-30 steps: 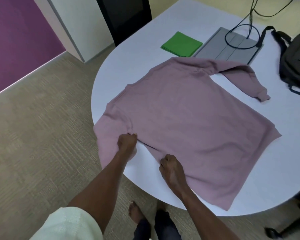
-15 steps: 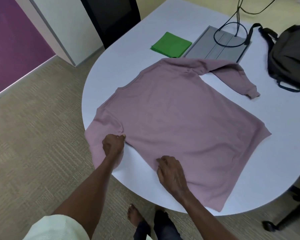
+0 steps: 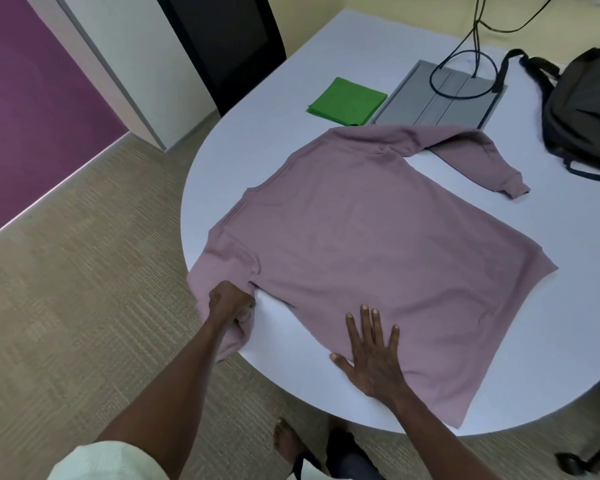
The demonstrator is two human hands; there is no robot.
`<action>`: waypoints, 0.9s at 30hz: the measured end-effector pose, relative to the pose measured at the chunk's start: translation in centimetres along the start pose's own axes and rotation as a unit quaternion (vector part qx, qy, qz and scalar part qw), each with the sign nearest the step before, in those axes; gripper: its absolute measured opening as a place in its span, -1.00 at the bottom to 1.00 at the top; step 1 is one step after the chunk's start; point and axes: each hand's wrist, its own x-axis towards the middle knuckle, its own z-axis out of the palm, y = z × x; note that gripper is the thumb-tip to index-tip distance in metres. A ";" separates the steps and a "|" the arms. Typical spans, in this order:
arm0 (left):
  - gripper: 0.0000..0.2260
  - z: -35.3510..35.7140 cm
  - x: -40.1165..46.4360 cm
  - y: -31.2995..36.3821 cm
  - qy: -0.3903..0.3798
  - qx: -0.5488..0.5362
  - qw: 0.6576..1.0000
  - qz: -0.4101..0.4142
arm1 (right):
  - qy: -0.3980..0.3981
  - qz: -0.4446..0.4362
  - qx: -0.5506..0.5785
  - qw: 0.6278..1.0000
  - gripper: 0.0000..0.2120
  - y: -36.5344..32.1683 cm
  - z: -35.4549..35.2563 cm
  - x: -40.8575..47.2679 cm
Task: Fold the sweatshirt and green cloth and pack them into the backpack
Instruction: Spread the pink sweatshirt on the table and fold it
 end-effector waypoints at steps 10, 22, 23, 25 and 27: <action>-0.72 -4.7 2.1 -2.3 0.131 -0.118 0.984 0.026 | 0.053 0.004 0.035 0.998 -0.31 0.4 -0.9 -1.0; -0.71 -4.5 7.4 3.0 0.124 -0.077 0.982 0.118 | 0.224 0.161 0.132 0.952 -0.63 0.0 -2.1 -3.1; -0.66 -4.8 8.8 3.3 0.120 -0.083 0.983 0.115 | 0.251 0.198 0.141 0.937 -0.71 0.0 -2.4 -3.5; -0.57 -5.5 10.9 3.7 0.108 -0.047 0.985 0.128 | 0.289 0.274 0.142 0.906 -0.88 0.0 -2.6 -4.3; -0.44 -5.9 12.8 4.1 0.093 -0.003 0.986 0.137 | 0.297 0.351 0.145 0.876 -0.84 0.1 -2.6 -5.1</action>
